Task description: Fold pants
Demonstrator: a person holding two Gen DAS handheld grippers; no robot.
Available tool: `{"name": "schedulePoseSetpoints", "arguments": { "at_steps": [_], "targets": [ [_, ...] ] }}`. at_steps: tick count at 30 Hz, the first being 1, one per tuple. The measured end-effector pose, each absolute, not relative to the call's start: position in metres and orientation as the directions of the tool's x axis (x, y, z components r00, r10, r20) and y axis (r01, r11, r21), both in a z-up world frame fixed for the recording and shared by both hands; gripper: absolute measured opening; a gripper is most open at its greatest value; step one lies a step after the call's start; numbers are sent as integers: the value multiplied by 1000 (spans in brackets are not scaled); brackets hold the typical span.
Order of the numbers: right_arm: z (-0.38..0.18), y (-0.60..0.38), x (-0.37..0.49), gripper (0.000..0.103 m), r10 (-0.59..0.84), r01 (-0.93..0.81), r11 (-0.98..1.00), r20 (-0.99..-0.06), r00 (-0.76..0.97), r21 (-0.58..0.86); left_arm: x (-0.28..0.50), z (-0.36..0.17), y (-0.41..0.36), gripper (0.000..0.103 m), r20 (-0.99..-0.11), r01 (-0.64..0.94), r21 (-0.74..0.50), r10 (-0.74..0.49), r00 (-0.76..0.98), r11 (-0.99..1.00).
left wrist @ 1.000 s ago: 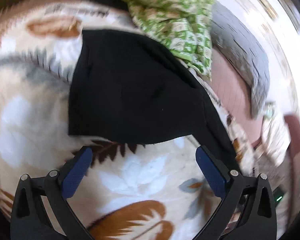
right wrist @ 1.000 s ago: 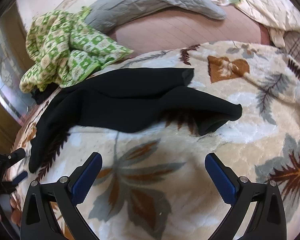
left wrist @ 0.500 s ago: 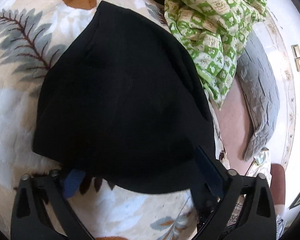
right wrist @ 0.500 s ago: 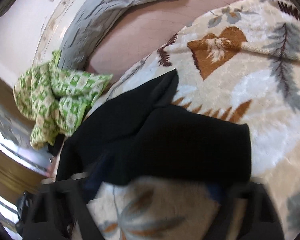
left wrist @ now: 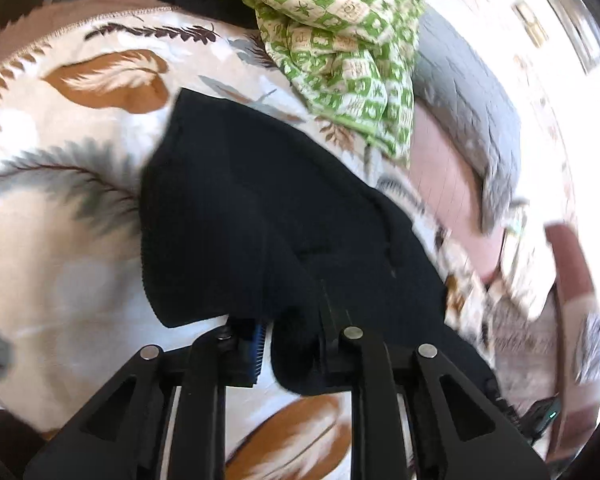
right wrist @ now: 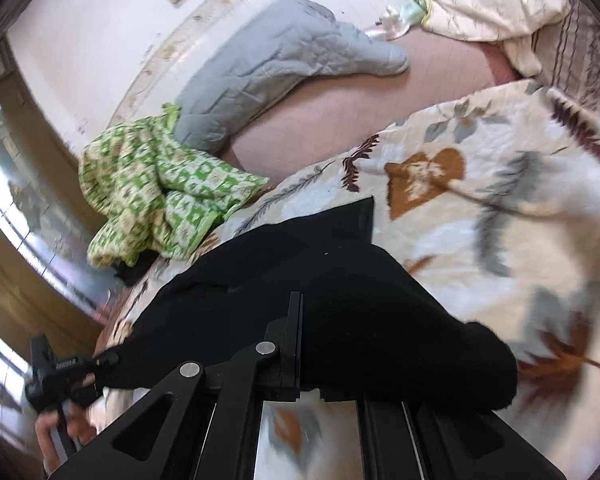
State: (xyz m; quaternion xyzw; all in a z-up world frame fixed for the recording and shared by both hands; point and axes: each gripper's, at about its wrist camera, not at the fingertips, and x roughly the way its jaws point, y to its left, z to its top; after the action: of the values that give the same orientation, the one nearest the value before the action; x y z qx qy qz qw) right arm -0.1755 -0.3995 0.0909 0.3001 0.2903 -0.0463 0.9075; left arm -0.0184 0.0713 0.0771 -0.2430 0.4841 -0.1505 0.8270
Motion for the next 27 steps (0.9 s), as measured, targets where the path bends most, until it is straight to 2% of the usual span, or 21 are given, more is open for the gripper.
{"name": "schedulePoseSetpoints", "arguments": {
  "at_steps": [2,3,4,5,6,7,8,10,11,13,15,17,19,20,21,22,23,24,26,27],
  "targets": [
    [91,-397,-205,4,105,260,830,-595,797,494,-28,70,75,17,-775,39,-493,-459,435,869],
    [86,-394,-217,7,110,268,838,-629,770,475,-29,66,75,17,-794,36,-463,-433,427,886],
    [78,-391,-226,12,118,280,847,-674,730,451,-34,62,75,17,-817,35,-411,-385,429,911],
    [66,-387,-231,23,122,295,862,-734,668,412,-36,56,75,17,-840,28,-360,-337,426,933],
    [55,-385,-235,30,99,314,880,-785,612,356,-37,52,75,17,-849,18,-349,-324,416,937],
    [49,-384,-239,35,71,334,888,-812,580,316,-41,49,78,17,-850,10,-357,-330,410,934],
    [42,-388,-248,35,26,373,887,-836,549,272,-45,50,81,17,-846,10,-364,-335,415,931],
    [41,-400,-262,40,-3,427,861,-836,549,277,-49,56,85,20,-839,19,-352,-325,436,936],
    [44,-409,-271,52,-17,459,837,-826,564,297,-53,62,88,21,-833,22,-341,-314,455,940],
    [50,-427,-287,65,-97,542,789,-811,577,290,-57,69,94,22,-829,23,-331,-302,470,943],
    [55,-441,-293,65,-169,590,764,-801,574,261,-59,77,99,22,-824,16,-321,-288,488,947],
    [49,-449,-284,68,-173,588,772,-811,558,240,-60,84,105,23,-820,-10,-288,-242,518,958],
    [31,-450,-268,68,-100,570,777,-842,531,267,-60,86,114,23,-821,-26,-269,-215,529,963],
    [22,-448,-259,63,-25,535,780,-838,545,325,-58,86,116,25,-824,-34,-271,-214,525,962],
    [14,-447,-256,34,26,510,778,-830,557,366,-56,83,120,27,-829,-48,-278,-215,516,959],
    [10,-445,-253,15,67,482,777,-815,576,405,-55,81,123,32,-834,-60,-286,-218,507,956],
    [11,-438,-249,5,65,458,793,-803,592,401,-55,80,126,35,-836,-68,-294,-223,501,953],
    [19,-434,-249,5,12,452,819,-797,604,355,-54,78,128,36,-837,-77,-304,-227,498,950],
    [37,-421,-252,5,-78,437,854,-761,644,282,-53,75,131,53,-834,-95,-321,-233,500,943],
    [46,-419,-254,5,-132,441,866,-744,655,234,-53,74,133,58,-830,-103,-332,-238,503,938]
  ]
}}
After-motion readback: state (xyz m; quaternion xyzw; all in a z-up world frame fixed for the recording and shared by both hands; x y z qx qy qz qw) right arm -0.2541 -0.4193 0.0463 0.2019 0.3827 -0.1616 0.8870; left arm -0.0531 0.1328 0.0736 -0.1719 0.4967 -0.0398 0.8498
